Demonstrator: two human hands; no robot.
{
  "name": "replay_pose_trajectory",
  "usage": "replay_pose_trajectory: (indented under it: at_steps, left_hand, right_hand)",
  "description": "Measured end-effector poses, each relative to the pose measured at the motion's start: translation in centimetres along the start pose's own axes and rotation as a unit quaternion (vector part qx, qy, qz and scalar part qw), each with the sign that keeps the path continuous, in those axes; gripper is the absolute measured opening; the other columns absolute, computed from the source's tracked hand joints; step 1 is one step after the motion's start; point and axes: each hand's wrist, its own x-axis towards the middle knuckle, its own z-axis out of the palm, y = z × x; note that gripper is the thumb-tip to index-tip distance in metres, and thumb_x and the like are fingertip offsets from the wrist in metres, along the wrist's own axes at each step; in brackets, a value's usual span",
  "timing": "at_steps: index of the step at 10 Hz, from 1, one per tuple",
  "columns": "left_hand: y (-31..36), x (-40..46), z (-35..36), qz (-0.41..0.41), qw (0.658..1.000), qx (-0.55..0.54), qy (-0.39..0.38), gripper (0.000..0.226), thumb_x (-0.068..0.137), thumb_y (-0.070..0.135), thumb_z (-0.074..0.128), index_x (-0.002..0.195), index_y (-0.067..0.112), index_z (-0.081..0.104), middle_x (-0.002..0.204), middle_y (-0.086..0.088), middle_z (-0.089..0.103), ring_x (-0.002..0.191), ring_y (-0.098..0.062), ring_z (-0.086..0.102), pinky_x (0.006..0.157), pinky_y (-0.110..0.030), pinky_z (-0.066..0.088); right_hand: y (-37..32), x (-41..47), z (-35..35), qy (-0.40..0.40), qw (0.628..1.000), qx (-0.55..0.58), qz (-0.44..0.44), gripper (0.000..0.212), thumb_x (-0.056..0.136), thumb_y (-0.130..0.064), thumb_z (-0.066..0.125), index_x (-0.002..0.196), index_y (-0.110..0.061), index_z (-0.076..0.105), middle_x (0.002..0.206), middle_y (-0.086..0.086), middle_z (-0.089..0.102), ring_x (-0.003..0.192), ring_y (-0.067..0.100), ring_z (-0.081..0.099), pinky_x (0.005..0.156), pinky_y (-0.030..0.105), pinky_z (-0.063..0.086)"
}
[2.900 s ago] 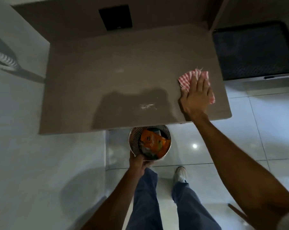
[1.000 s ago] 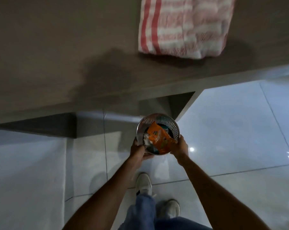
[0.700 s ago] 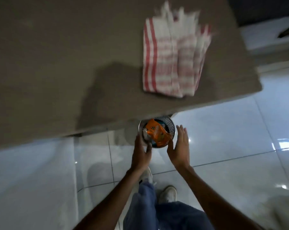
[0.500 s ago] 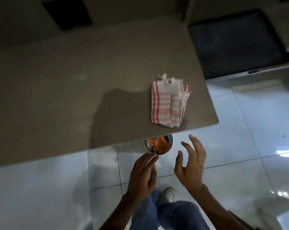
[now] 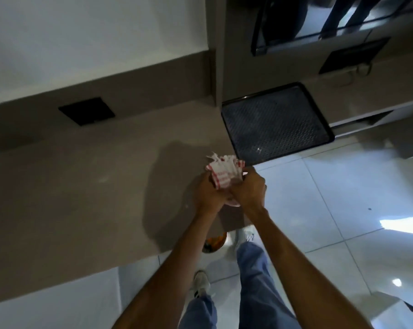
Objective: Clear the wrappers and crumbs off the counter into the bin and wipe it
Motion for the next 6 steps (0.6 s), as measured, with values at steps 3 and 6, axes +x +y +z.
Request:
replay_pose_trajectory:
  at_steps: [3, 6]
  left_hand:
    - [12.4, 16.0, 7.1, 0.082, 0.989, 0.11, 0.059, 0.039, 0.09, 0.018, 0.072, 0.128, 0.01, 0.067, 0.124, -0.018, 0.076, 0.115, -0.038, 0.071, 0.092, -0.041, 0.055]
    - [12.9, 9.6, 2.6, 0.197, 0.969, 0.107, 0.107, 0.043, 0.095, 0.005, 0.061, 0.138, 0.009, 0.065, 0.142, -0.012, 0.066, 0.129, -0.029, 0.064, 0.101, -0.023, 0.049]
  right_hand:
    - [-1.8, 23.6, -3.6, 0.011, 0.995, -0.058, -0.078, 0.03, 0.084, -0.01, 0.07, 0.113, -0.004, 0.071, 0.109, 0.021, 0.075, 0.103, 0.039, 0.071, 0.083, 0.037, 0.056]
    - [-3.3, 17.9, -4.0, 0.066, 0.964, -0.123, -0.226, 0.046, 0.09, -0.022, 0.056, 0.131, -0.002, 0.059, 0.127, 0.022, 0.063, 0.118, 0.042, 0.058, 0.1, 0.046, 0.048]
